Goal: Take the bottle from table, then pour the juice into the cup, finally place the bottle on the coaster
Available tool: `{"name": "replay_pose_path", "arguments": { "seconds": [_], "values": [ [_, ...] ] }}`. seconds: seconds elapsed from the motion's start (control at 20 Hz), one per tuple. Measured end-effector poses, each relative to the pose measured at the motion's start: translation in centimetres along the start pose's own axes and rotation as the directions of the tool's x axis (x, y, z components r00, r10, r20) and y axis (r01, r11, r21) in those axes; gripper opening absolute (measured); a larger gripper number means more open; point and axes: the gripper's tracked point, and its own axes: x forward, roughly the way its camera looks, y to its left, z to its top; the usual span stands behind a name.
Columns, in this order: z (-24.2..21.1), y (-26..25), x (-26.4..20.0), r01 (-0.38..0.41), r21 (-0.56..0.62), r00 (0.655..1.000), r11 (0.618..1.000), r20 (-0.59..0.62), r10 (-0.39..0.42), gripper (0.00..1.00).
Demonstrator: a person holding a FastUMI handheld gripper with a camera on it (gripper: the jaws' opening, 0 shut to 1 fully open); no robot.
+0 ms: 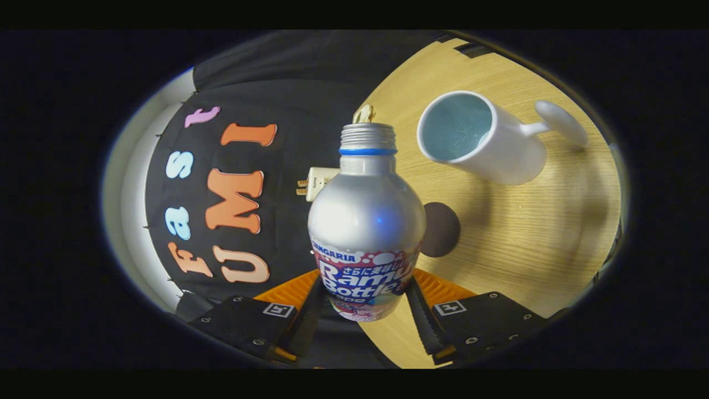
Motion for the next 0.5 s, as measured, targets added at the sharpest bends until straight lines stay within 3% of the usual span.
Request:
{"name": "replay_pose_path", "arguments": {
  "seconds": [0.5],
  "values": [
    [-0.01, 0.85, -0.47, 0.006, 0.147, 1.000, 0.989, -0.029, -0.002, 0.76]
  ]
}}
